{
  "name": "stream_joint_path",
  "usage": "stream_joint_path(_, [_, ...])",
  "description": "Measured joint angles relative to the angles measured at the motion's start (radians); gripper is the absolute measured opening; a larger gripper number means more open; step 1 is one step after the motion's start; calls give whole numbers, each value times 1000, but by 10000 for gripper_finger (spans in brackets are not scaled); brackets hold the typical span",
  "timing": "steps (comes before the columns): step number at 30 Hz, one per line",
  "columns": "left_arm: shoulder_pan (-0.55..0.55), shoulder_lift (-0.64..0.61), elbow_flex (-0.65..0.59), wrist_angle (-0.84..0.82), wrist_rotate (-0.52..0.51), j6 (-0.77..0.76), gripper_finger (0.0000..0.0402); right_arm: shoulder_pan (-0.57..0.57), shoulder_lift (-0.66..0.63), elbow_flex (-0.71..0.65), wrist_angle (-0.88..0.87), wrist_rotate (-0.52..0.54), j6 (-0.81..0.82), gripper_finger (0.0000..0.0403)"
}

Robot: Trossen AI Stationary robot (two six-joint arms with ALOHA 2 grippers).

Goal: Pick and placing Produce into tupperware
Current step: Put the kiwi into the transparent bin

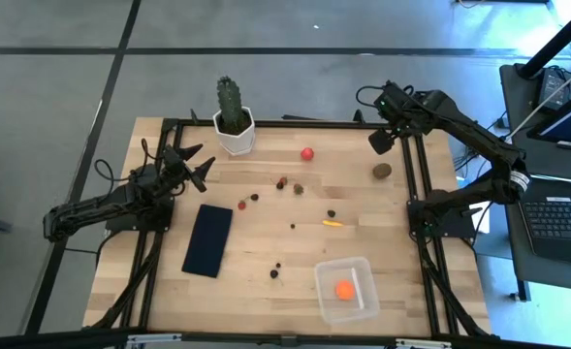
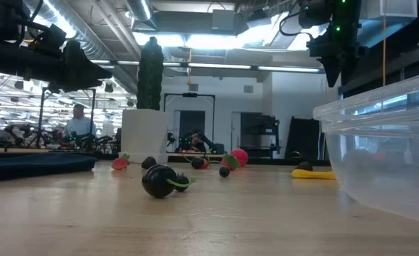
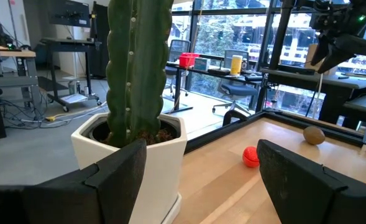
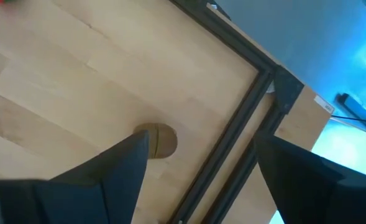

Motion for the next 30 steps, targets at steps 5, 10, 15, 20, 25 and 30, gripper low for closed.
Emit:
stream_joint_path(5, [0, 0, 0, 0, 0, 0, 298, 0, 0, 0, 0, -2, 0, 294])
stream_joint_path(10, [0, 0, 0, 0, 0, 0, 298, 0, 0, 0, 0, -4, 0, 294])
stream_joint_path(15, [0, 0, 0, 0, 0, 0, 298, 0, 0, 0, 2, -17, 0, 294])
stream_joint_path(20, [0, 0, 0, 0, 0, 0, 298, 0, 0, 0, 8, -3, 19, 294])
stream_joint_path(25, [0, 0, 0, 0, 0, 0, 298, 0, 0, 0, 10, -1, 20, 294])
stream_joint_path(30, [0, 0, 0, 0, 0, 0, 298, 0, 0, 0, 13, 1, 33, 293])
